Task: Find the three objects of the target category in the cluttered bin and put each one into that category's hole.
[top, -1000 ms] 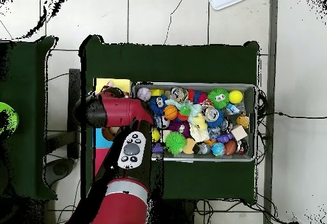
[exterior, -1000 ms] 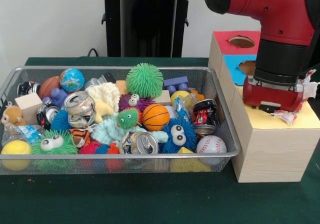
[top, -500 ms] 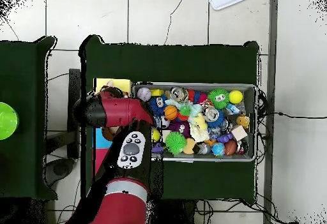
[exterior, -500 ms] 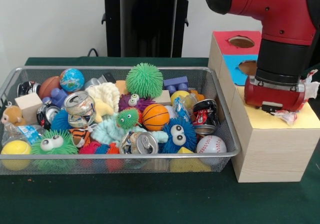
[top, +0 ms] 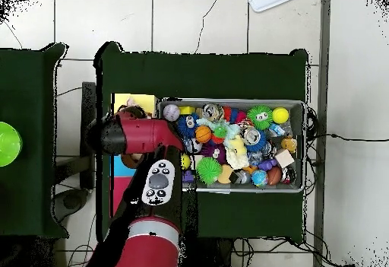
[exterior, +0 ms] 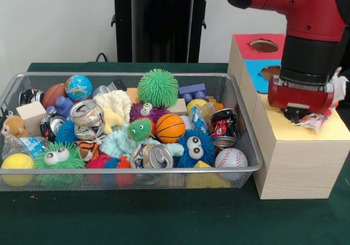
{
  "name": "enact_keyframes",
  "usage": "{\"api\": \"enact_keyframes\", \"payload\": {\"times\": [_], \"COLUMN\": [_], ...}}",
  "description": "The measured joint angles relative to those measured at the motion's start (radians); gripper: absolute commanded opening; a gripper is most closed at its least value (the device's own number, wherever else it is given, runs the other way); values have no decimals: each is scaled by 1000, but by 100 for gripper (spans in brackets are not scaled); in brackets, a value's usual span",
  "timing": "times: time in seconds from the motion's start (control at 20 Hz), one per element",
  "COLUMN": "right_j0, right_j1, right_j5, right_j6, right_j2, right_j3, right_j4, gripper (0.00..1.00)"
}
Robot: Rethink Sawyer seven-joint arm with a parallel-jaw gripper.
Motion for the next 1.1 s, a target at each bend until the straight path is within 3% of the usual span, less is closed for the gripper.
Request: {"api": "enact_keyframes", "payload": {"times": [0.35, 0.4, 1.1], "right_j0": [-2, -6, -68], "right_j1": [-96, -121, -220], "right_j5": [101, 127, 157], "right_j6": [0, 0, 0], "right_j2": [10, 11, 10], "right_j3": [34, 39, 41], "right_j4": [-26, -26, -55], "gripper": [100, 0, 0]}}
